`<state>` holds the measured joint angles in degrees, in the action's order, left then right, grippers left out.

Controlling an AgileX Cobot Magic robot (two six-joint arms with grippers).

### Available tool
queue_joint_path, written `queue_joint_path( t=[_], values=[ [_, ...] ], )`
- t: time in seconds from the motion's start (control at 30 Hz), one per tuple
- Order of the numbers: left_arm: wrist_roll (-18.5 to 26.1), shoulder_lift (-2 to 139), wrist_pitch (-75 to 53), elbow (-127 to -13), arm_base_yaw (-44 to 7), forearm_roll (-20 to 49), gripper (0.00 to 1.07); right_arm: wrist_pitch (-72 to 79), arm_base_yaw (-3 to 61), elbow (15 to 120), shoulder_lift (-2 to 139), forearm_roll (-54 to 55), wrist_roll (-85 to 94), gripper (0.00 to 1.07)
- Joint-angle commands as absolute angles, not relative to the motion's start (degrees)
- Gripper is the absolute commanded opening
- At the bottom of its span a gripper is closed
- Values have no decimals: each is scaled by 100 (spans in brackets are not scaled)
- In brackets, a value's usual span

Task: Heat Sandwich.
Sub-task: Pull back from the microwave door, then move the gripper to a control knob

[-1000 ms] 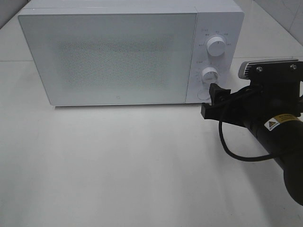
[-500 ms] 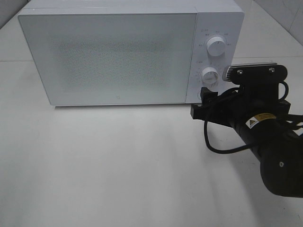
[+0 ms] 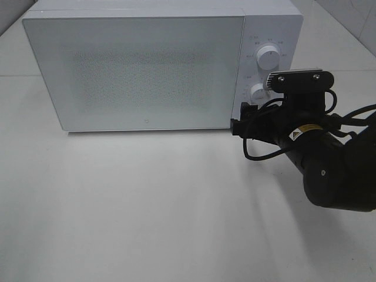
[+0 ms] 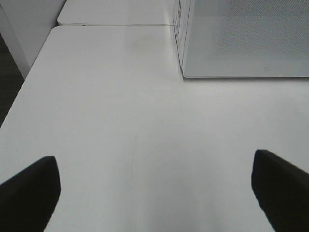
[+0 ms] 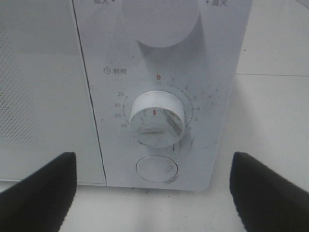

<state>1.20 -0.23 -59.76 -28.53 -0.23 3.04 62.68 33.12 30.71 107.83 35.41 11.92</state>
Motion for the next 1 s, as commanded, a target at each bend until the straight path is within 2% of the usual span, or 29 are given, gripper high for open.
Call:
queue_joint_path(
  t=[0.03,0.43,1.0],
  values=[
    [69,-166,-5924,-2842,-17,309,103,6228,3220,3237,10829,3449,1226,90],
    [69,-166,-5924,-2842,-17,309,103,6148,2796,3713,11052,3151,1066,87],
    [69,-166,-5924,-2842,-17,309,103,6062,2796,4137,11413,3065,1014,83]
  ],
)
